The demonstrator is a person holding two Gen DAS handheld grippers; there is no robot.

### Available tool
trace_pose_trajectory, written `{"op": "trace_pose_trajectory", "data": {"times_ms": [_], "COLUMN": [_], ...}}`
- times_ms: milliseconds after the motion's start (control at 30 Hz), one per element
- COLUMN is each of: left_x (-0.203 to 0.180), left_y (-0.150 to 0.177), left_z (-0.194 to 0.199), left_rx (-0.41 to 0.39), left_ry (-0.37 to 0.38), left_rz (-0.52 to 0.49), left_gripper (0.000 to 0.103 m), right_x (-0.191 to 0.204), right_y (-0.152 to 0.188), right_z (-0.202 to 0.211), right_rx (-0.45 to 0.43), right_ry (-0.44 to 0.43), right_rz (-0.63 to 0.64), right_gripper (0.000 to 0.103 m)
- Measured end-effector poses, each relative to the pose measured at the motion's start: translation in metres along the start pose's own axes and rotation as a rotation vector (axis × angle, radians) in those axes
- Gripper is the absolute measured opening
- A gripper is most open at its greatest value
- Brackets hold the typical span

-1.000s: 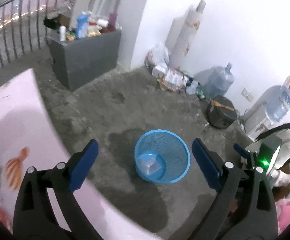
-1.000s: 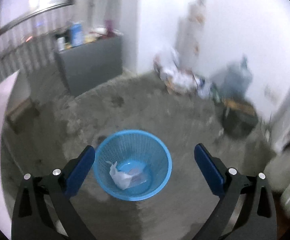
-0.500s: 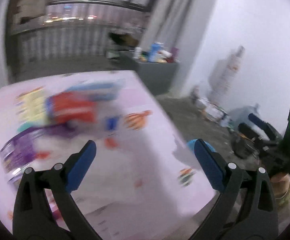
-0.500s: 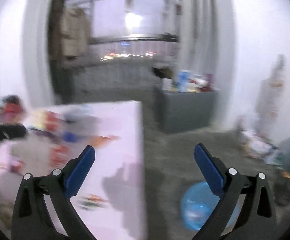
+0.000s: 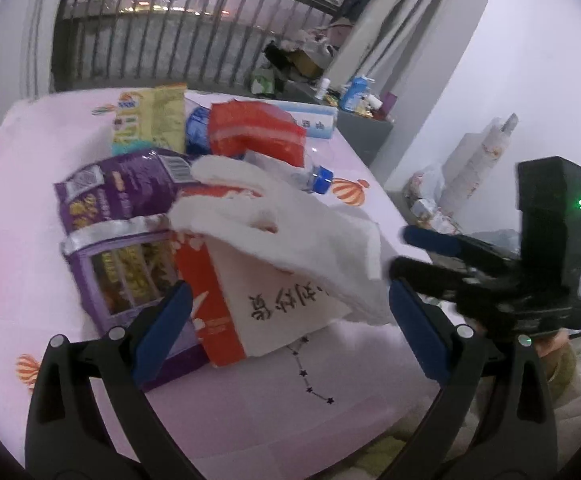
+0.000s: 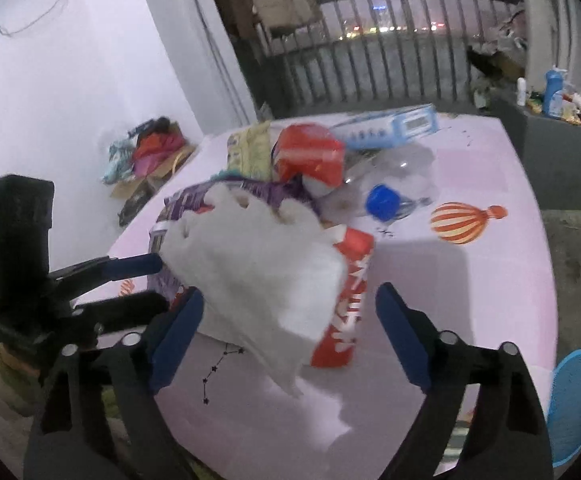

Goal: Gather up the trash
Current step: 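Grasp the white plastic glove with the right gripper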

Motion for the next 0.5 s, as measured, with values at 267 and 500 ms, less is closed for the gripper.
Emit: {"op": "trace_pose_trajectory", "data": {"times_ms": [267, 500], "left_x": [0.015, 0.023], "left_y": [-0.01, -0.016], "left_z": [-0.013, -0.018], "left_rx": [-0.019, -0.047], "left_ry": [0.087, 0.103], "left_rz": [0.075, 0.096], "left_gripper": [0.049, 0.028], "right_x": [0.012, 0.006], "right_y": [0.007, 0.008], "right_z": [-0.029, -0.033], "right_rx": [0.076, 0.083], "right_ry": [-0.02, -0.05], "right_rz": [-0.022, -0.083], "right_gripper": [0.048, 0.018]}}
Point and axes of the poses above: each gripper's, at about its wrist camera, not at the fingertips, and z roughly against the way its jaws point, x to its left, y to its underside, the point moved 3 cm from there along -z, roughly the way its jaws point, and after that the axes turned 5 degrees about y, right-handed, at the moved point
